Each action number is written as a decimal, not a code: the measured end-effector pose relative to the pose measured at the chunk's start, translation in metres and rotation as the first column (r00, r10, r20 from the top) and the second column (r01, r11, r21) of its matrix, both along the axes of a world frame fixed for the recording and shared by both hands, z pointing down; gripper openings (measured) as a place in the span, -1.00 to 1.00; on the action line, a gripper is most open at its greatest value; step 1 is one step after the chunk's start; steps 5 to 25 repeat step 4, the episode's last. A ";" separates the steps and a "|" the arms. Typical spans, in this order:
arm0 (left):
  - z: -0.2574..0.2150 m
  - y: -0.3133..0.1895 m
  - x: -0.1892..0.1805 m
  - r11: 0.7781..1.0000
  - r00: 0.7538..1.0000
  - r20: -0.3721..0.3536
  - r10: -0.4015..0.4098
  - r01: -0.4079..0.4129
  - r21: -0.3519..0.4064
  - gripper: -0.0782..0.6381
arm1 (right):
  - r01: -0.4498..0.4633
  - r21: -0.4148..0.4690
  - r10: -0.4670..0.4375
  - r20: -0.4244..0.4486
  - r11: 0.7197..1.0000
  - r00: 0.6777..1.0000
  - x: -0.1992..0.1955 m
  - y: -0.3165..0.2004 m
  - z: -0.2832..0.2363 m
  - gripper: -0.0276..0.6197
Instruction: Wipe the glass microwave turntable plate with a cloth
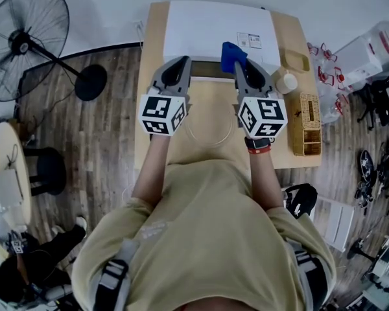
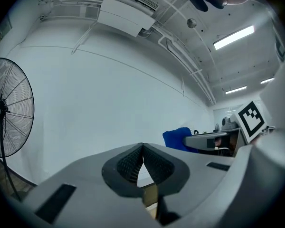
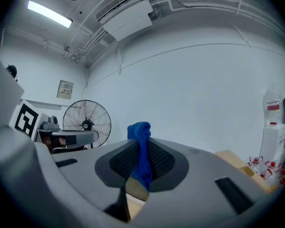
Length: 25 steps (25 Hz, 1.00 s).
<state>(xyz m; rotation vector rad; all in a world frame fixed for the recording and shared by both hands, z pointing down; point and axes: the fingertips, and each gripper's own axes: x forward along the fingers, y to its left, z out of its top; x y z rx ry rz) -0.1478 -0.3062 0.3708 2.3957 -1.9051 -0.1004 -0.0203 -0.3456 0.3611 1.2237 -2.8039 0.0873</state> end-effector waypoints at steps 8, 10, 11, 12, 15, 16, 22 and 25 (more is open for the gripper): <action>0.019 0.003 0.002 0.997 0.997 -0.050 0.067 -0.069 -0.039 -0.73 | 0.081 -0.015 -0.081 -0.030 0.997 0.996 -0.018 0.002 0.016 -0.69; 0.019 0.003 0.002 0.997 0.997 -0.050 0.067 -0.069 -0.039 -0.73 | 0.081 -0.015 -0.081 -0.030 0.997 0.996 -0.018 0.002 0.016 -0.69; 0.019 0.003 0.002 0.997 0.997 -0.050 0.067 -0.069 -0.039 -0.73 | 0.081 -0.015 -0.081 -0.030 0.997 0.996 -0.018 0.002 0.016 -0.69; 0.019 0.003 0.002 0.997 0.997 -0.050 0.067 -0.069 -0.039 -0.73 | 0.081 -0.015 -0.081 -0.030 0.997 0.996 -0.018 0.002 0.016 -0.69; 0.019 0.003 0.002 0.997 0.997 -0.050 0.067 -0.069 -0.039 -0.73 | 0.081 -0.015 -0.081 -0.030 0.997 0.996 -0.018 0.002 0.016 -0.69; 0.019 0.003 0.002 0.997 0.997 -0.050 0.067 -0.069 -0.039 -0.73 | 0.081 -0.015 -0.081 -0.030 0.997 0.996 -0.018 0.002 0.016 -0.69; 0.019 0.003 0.002 0.997 0.997 -0.050 0.067 -0.069 -0.039 -0.73 | 0.081 -0.015 -0.081 -0.030 0.997 0.996 -0.018 0.002 0.016 -0.69; 0.019 0.003 0.002 0.997 0.997 -0.050 0.067 -0.069 -0.039 -0.73 | 0.081 -0.015 -0.081 -0.030 0.997 0.996 -0.018 0.002 0.016 -0.69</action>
